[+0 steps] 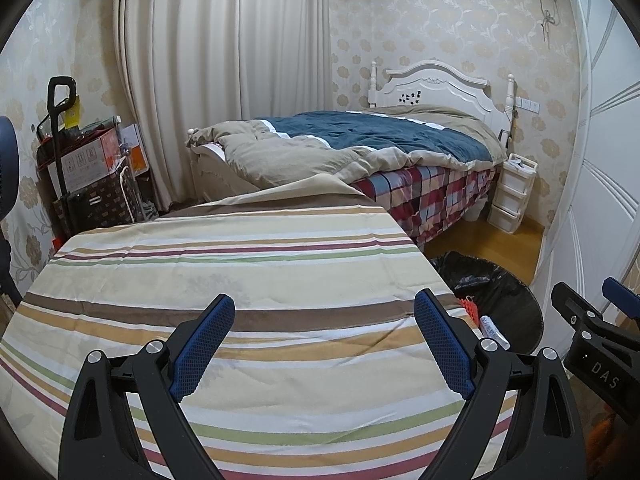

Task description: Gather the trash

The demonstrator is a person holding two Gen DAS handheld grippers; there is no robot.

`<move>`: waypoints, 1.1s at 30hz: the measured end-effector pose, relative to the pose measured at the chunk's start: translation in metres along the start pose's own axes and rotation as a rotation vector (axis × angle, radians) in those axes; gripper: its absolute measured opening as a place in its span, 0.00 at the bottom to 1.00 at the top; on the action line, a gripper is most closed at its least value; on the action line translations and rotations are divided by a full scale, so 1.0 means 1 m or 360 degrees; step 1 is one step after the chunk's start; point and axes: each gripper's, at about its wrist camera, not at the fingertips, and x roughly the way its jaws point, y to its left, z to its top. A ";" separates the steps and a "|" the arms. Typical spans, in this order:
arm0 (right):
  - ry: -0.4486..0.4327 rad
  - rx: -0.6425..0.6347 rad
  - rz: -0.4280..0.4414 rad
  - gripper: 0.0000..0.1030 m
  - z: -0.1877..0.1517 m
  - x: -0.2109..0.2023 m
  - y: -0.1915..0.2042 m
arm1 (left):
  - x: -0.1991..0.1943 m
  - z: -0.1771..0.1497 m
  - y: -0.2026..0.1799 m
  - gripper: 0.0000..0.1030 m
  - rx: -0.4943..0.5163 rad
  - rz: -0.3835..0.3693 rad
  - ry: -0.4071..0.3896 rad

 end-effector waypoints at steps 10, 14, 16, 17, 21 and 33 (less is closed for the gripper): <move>0.0000 -0.0002 0.0001 0.82 0.000 0.000 0.001 | 0.000 -0.001 0.002 0.88 0.0020 0.0002 -0.0025; 0.0000 -0.0002 0.0000 0.82 0.000 0.000 0.001 | 0.001 -0.002 0.003 0.88 0.0020 -0.0010 -0.0017; 0.0000 -0.0002 -0.0001 0.82 0.000 0.000 0.001 | 0.002 -0.003 0.004 0.88 0.0009 -0.0016 -0.0009; -0.0001 -0.0002 -0.0001 0.82 0.000 0.000 0.001 | 0.003 -0.002 0.004 0.88 0.0003 -0.0018 -0.0006; 0.0000 -0.0004 0.0000 0.82 -0.001 -0.001 0.003 | 0.002 -0.004 0.005 0.88 0.0006 -0.0019 -0.0017; 0.0010 -0.0022 0.0010 0.82 0.001 -0.003 0.001 | 0.005 -0.005 0.011 0.88 0.0017 0.0010 -0.0019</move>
